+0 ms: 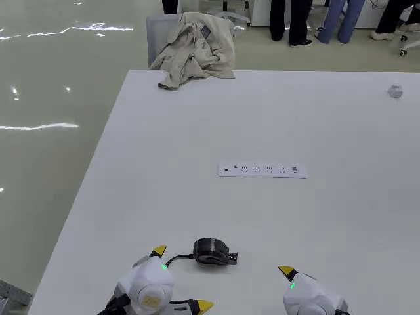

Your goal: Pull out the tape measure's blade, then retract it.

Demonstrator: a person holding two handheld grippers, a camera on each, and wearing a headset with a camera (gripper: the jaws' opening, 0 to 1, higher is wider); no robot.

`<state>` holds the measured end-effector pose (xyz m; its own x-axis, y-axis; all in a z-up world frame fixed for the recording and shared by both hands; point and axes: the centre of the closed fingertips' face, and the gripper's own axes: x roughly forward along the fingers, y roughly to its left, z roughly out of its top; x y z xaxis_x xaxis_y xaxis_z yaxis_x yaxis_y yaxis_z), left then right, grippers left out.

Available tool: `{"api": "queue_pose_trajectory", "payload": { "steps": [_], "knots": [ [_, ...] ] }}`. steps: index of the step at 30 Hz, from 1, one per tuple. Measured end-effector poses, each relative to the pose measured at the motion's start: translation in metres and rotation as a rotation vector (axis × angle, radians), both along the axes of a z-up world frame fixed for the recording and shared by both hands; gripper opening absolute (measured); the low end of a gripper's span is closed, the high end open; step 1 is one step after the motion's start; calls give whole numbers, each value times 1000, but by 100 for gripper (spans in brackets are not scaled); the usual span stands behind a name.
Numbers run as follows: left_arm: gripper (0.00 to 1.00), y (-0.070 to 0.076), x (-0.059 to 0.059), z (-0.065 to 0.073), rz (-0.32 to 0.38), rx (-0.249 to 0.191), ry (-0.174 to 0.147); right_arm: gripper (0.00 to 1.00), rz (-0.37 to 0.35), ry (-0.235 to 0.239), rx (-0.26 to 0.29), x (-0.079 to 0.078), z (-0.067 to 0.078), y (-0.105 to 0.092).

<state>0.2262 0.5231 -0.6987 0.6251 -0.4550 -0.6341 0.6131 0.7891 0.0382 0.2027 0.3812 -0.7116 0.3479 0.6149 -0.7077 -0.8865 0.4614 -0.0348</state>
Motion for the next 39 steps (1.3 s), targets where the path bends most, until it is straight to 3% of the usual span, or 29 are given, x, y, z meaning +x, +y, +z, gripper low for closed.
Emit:
{"api": "queue_pose_trajectory", "payload": {
  "steps": [11,26,36,39],
  "knots": [
    [91,-8,14,-4,-98,8,-5,82,38,4,-21,12,-11,5],
    [88,-14,34,-19,-185,29,15,77,108,0,-52,26,-24,18],
    [85,-20,47,-28,-266,63,23,76,137,-9,-56,40,-32,24],
    [84,-21,48,-35,-297,93,29,75,137,-8,-48,43,-33,27]
  ]
}}
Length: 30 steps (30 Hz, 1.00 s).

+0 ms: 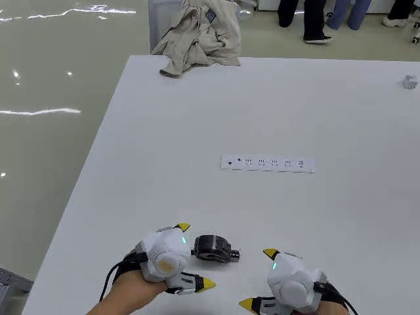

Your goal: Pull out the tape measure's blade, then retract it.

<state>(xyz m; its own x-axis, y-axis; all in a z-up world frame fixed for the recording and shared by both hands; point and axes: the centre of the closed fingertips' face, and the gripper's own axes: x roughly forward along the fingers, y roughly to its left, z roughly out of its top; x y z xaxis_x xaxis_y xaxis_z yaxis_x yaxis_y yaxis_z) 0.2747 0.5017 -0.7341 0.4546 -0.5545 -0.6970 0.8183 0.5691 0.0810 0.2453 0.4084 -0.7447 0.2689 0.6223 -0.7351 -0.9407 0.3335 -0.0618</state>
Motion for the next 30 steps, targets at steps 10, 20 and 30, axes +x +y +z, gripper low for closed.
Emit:
{"api": "queue_pose_trajectory", "payload": {
  "steps": [10,20,30],
  "knots": [
    [83,-5,2,-16,-67,37,22,73,32,-4,-5,4,-7,9],
    [79,-4,2,-24,-147,77,35,70,106,-6,-47,10,-23,10],
    [76,-10,7,-29,-239,112,25,64,167,-9,-80,21,-40,5]
  ]
}}
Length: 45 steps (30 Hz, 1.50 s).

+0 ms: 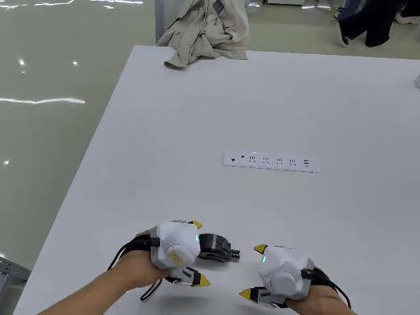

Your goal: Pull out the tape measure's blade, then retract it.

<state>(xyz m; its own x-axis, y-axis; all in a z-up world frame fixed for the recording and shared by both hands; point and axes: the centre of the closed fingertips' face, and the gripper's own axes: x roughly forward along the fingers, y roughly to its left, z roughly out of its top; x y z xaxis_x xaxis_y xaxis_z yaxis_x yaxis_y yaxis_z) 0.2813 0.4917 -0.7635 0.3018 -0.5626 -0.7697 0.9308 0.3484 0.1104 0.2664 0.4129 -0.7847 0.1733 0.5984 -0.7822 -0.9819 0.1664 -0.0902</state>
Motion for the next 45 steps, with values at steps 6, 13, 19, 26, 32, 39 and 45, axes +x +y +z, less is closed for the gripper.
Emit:
{"api": "queue_pose_trajectory", "payload": {
  "steps": [6,13,19,26,32,39,45],
  "knots": [
    [76,-4,4,-4,-26,8,0,64,6,20,4,7,-5,0],
    [73,-5,4,-9,-63,27,6,62,48,28,-12,11,-14,1],
    [72,-3,5,-15,-89,38,17,60,77,28,-14,19,-19,6],
    [69,0,11,-17,-106,41,22,59,107,43,-17,25,-23,11],
    [65,2,17,-21,-127,46,27,56,136,51,-22,26,-30,17],
    [63,-2,16,-27,-141,37,43,56,147,50,-32,31,-31,20],
    [59,-5,19,-27,-131,31,30,53,177,59,-42,33,-35,19]
  ]
}}
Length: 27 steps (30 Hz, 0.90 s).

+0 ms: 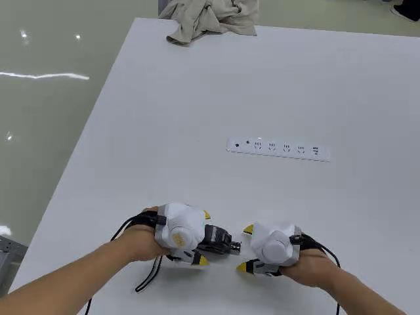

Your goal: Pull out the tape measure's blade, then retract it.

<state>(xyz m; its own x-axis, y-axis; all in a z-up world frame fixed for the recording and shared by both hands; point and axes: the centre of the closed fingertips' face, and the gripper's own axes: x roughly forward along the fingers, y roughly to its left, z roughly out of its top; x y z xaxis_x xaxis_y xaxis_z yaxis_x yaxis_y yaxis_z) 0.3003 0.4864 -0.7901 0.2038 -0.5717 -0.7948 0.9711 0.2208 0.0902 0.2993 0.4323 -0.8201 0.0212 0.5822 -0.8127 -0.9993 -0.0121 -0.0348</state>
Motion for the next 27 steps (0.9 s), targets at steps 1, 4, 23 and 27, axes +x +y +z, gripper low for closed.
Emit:
{"api": "queue_pose_trajectory", "payload": {
  "steps": [1,4,23,27],
  "knots": [
    [58,0,0,0,1,1,0,52,5,2,-2,0,-1,0],
    [58,-1,1,-1,2,-1,4,51,11,11,0,2,-2,0],
    [50,-6,8,-3,-29,10,0,42,60,26,4,0,-7,12],
    [45,-6,11,-3,-26,11,-6,40,59,32,4,1,-8,12]
  ]
}}
